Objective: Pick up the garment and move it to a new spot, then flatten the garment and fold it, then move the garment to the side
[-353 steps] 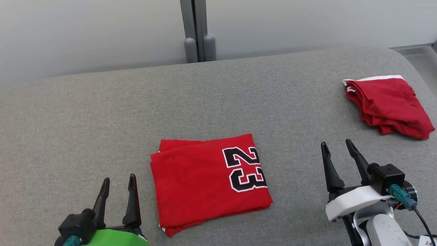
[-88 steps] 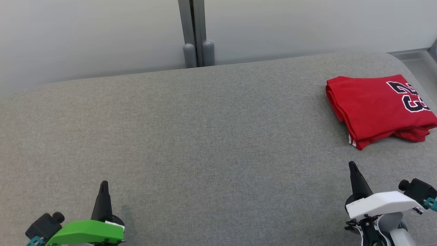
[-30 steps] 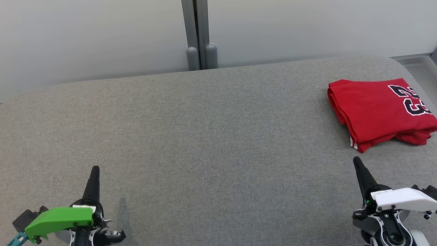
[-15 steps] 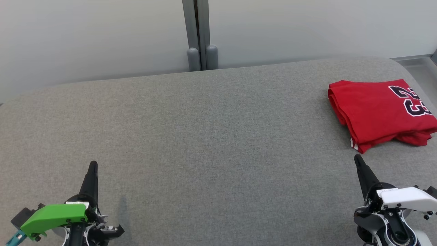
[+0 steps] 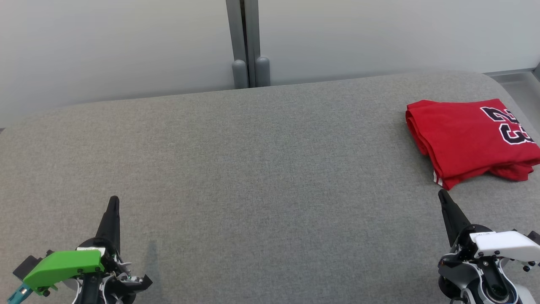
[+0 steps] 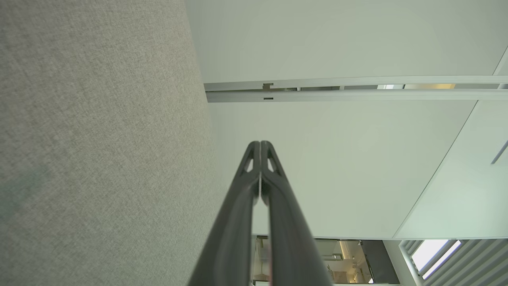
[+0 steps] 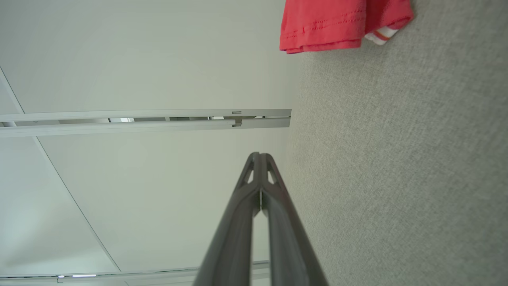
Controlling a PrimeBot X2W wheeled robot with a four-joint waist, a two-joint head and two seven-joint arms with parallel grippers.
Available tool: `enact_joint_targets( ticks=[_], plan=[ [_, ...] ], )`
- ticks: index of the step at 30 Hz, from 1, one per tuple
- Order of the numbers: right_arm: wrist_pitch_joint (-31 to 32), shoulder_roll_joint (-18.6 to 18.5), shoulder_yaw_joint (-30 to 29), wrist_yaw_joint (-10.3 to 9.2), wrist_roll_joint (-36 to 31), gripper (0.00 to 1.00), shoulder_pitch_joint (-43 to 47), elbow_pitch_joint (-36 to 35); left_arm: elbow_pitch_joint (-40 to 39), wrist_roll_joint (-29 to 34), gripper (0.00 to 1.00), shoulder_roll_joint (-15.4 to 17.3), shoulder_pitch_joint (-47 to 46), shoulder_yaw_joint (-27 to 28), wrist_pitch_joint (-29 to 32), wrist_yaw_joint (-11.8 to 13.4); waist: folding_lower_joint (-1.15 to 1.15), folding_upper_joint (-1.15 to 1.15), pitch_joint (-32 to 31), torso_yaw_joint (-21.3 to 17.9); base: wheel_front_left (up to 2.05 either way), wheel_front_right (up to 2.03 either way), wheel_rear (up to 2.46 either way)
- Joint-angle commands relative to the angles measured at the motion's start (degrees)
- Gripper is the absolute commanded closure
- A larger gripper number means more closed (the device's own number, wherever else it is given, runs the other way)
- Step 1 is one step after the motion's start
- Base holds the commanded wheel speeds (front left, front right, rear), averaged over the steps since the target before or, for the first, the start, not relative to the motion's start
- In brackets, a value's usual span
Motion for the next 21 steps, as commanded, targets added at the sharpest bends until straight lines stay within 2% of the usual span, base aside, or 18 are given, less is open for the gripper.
enact_joint_targets(
  ticks=[1,21],
  plan=[
    [0.14,-0.32,-0.12,-0.06,0.18,1.0,-0.44,-0.27,-0.06,-0.21,1.0,0.27,-0.58,0.29,0.21,-0.33,0.0,0.0,0.0,0.0,0.0,0.0,0.0],
    [0.14,-0.32,-0.11,-0.05,0.18,1.0,-0.44,-0.26,-0.06,0.05,1.0,0.1,-0.6,0.46,0.4,-0.34,0.0,0.0,0.0,0.0,0.0,0.0,0.0]
  ],
)
